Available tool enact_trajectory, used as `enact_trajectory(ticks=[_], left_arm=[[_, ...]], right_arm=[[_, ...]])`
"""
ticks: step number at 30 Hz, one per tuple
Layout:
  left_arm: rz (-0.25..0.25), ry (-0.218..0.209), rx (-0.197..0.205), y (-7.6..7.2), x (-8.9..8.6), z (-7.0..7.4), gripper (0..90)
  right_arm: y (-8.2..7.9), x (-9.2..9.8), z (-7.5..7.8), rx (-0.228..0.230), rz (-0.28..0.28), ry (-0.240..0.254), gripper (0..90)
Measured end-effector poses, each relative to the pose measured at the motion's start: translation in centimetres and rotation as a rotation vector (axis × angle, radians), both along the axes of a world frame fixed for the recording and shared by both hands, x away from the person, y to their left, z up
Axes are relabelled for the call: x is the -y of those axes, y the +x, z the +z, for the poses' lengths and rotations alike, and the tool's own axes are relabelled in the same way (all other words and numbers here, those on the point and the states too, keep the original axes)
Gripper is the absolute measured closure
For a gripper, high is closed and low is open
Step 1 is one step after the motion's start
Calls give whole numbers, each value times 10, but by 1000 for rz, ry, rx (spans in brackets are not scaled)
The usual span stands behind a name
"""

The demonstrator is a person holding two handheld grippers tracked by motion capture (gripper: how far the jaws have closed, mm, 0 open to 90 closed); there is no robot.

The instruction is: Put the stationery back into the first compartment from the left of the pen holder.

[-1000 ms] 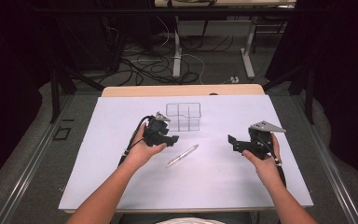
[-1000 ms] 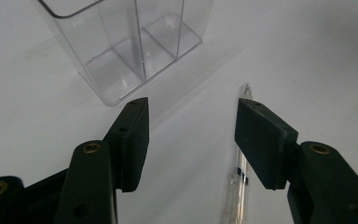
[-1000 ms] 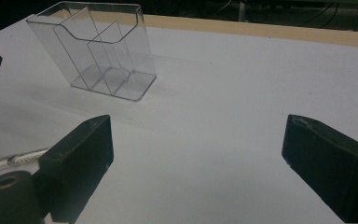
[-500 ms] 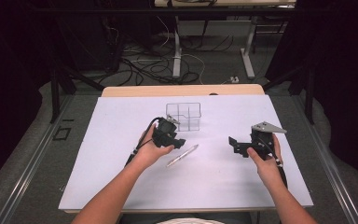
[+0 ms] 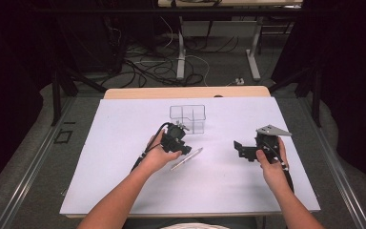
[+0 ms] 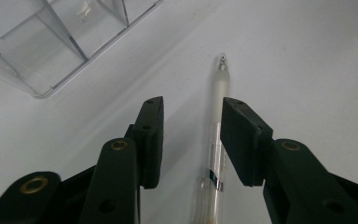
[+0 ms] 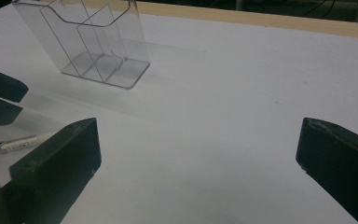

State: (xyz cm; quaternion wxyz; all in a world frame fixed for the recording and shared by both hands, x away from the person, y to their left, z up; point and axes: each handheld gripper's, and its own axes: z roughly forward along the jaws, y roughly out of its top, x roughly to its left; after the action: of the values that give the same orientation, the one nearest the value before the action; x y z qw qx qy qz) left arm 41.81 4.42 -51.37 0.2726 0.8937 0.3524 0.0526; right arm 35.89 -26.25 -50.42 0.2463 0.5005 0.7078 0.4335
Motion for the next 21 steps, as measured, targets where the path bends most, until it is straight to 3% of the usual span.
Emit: enact_trajectory(ticks=[21], left_arm=[[-26, 43, -61, 2, 18, -12, 713]], right_arm=[[0, -3, -2, -18, 23, -4, 0]])
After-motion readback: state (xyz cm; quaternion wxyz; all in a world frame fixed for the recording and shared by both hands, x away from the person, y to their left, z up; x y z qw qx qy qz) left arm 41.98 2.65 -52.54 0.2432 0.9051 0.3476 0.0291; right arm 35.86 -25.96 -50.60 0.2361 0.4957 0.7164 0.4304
